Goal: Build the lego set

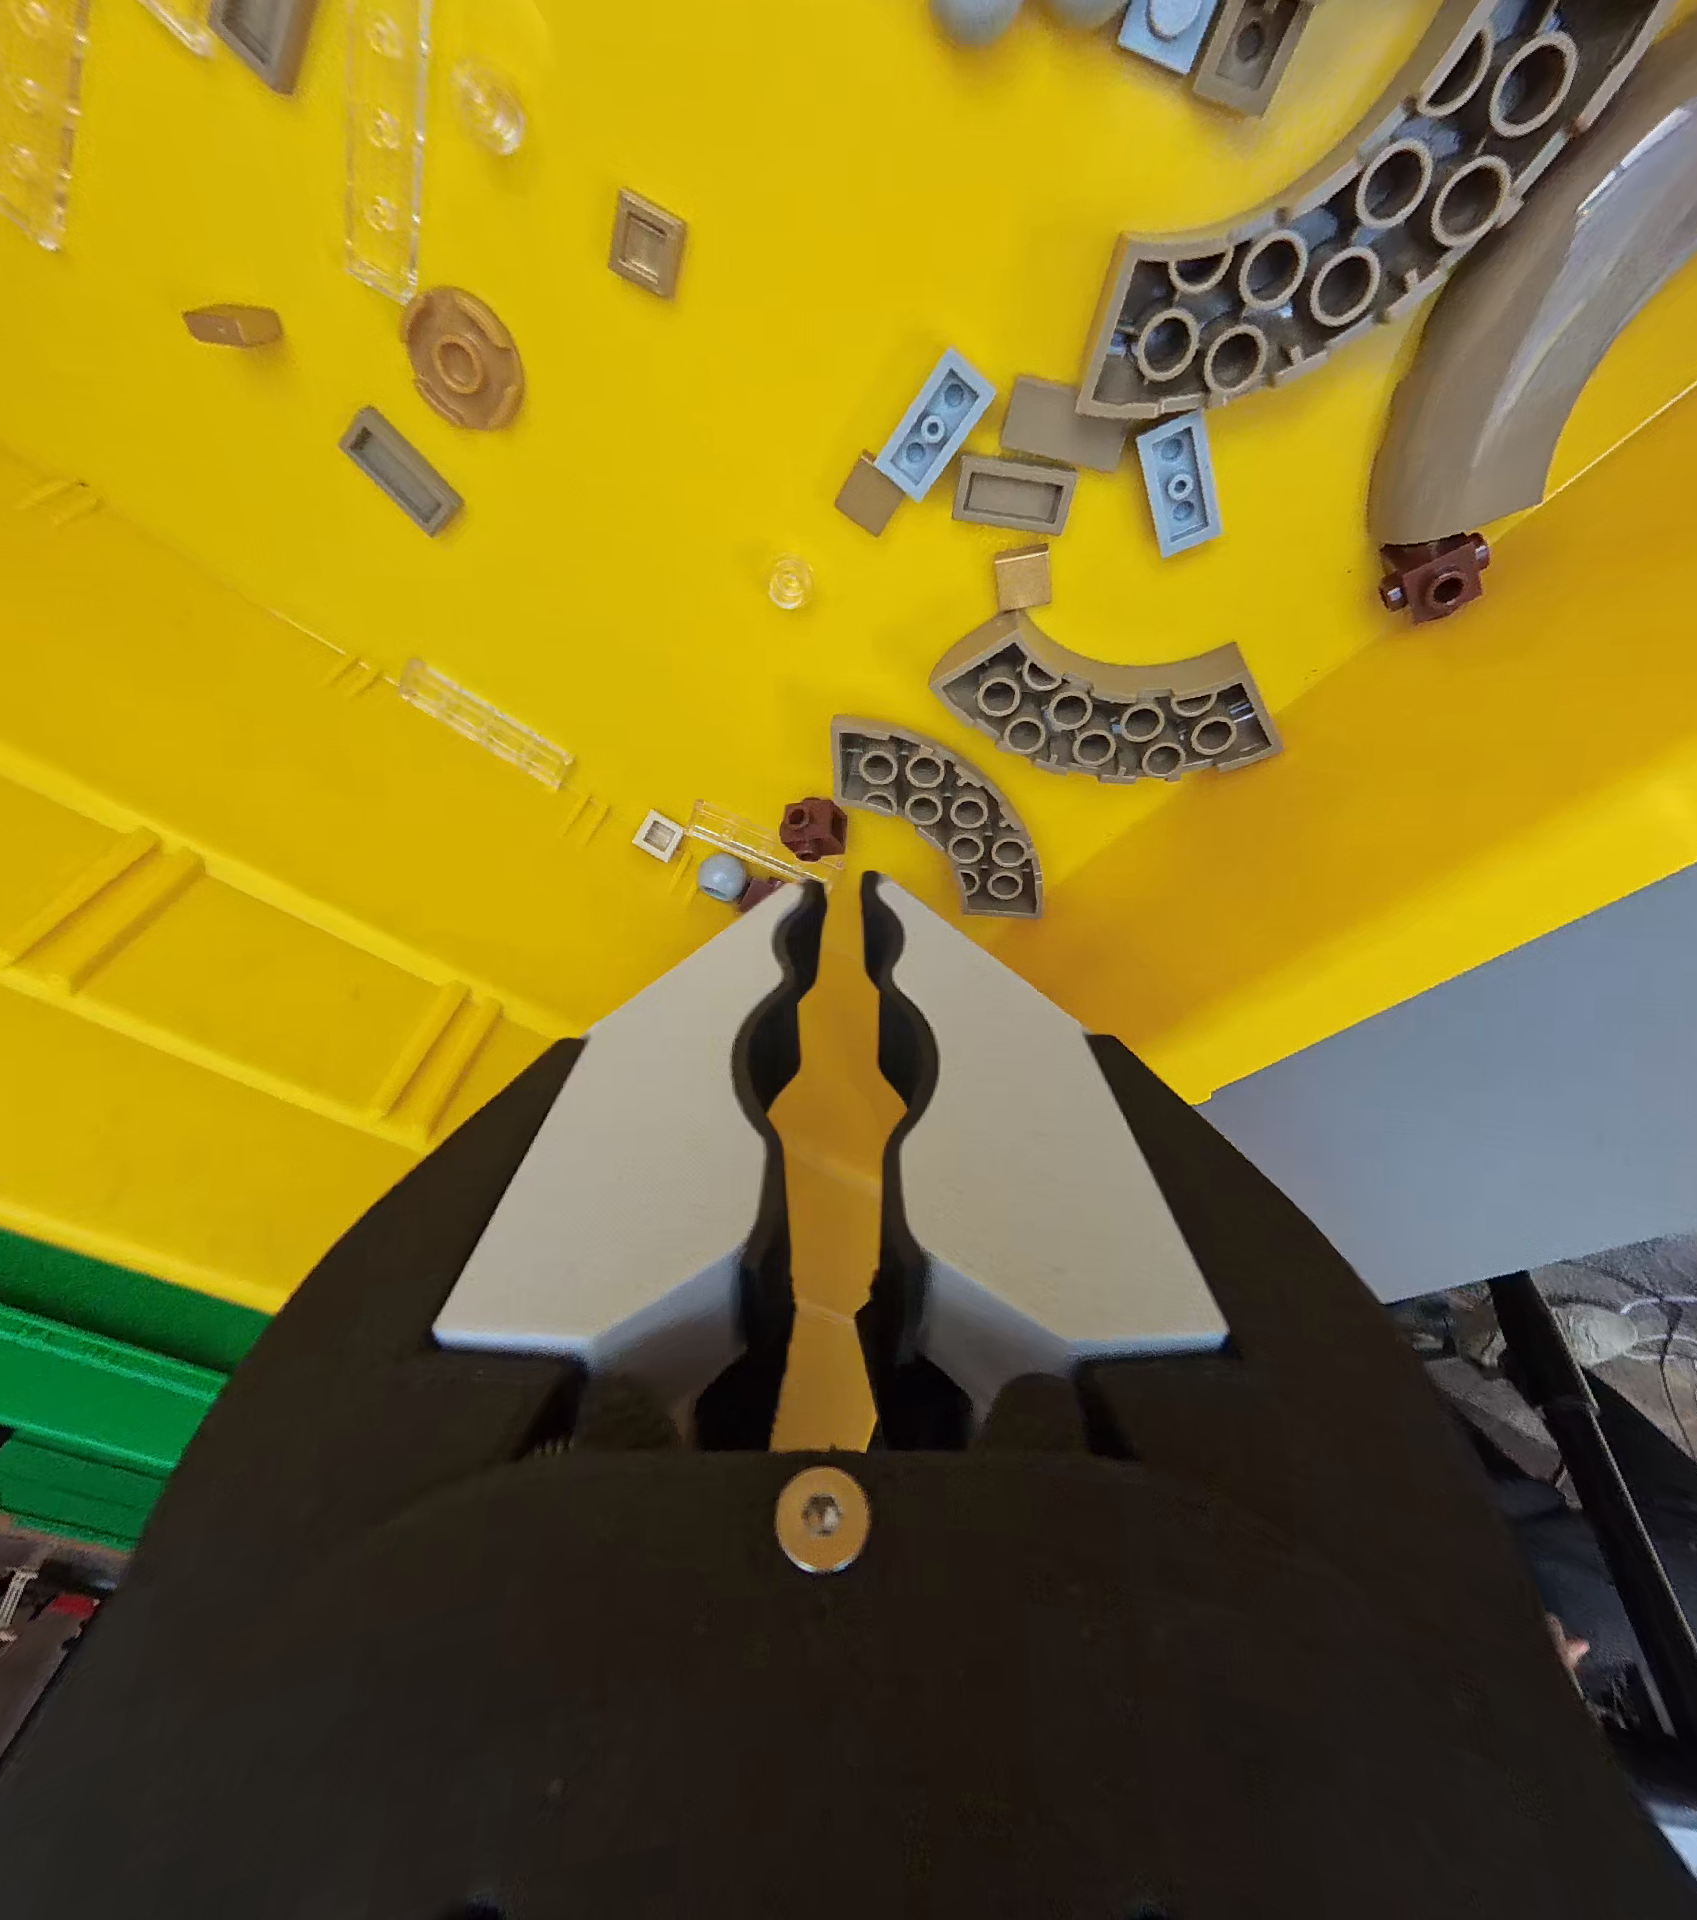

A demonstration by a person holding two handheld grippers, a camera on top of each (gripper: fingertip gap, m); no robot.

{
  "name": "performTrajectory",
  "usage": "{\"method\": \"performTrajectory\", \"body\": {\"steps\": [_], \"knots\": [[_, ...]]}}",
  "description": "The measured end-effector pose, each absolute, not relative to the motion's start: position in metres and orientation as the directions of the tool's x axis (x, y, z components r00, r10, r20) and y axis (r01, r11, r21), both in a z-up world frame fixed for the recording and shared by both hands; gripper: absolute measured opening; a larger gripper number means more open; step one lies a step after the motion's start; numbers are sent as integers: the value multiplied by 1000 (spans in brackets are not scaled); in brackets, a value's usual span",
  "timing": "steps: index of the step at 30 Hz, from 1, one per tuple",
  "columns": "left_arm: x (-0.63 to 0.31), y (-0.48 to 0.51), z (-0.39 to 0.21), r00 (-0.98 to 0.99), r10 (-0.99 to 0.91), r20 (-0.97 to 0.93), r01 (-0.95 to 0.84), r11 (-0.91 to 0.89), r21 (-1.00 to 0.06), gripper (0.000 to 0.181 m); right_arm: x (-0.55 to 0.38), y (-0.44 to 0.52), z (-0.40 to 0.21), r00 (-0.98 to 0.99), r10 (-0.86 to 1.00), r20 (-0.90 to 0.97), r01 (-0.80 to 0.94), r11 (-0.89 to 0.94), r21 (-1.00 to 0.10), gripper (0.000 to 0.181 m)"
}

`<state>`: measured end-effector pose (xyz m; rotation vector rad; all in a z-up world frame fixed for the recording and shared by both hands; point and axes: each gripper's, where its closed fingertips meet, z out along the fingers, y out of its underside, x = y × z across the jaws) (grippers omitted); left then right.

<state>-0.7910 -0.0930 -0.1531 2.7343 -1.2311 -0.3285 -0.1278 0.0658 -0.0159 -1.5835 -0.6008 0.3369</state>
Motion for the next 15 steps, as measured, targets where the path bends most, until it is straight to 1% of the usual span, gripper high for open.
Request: {"method": "performTrajectory", "body": {"steps": [1, 2, 6, 8, 10, 14, 15], "knots": [[-791, -90, -151, 648, -745, -160, -721, -667, 186, 15, -126, 66, -16, 819, 560, 129, 168, -18, -986, 43], [-792, -89, -149, 651, -740, -168, -719, -672, 178, 19, -125, 67, -16, 820, 560, 122, 162, -23, -986, 43], [-789, -87, -151, 657, -738, -155, -722, -675, 153, 17, -122, 66, -15, 823, 554, 127, 166, -20, -986, 43], [-790, -86, -152, 644, -748, -158, -730, -663, 164, 16, -122, 66, -14, 823, 553, 129, 166, -16, -986, 43], [-788, -85, -155, 636, -754, -163, -736, -656, 165, 19, -121, 66, -15, 824, 553, 128, 166, -19, -986, 43], [-791, -89, -161, 636, -757, -147, -731, -653, 200, 16, -119, 66, -15, 825, 550, 127, 166, -22, -986, 43], [-792, -89, -162, 635, -757, -157, -729, -654, 202, 12, -119, 66, -15, 825, 551, 126, 163, -20, -986, 43]]}}
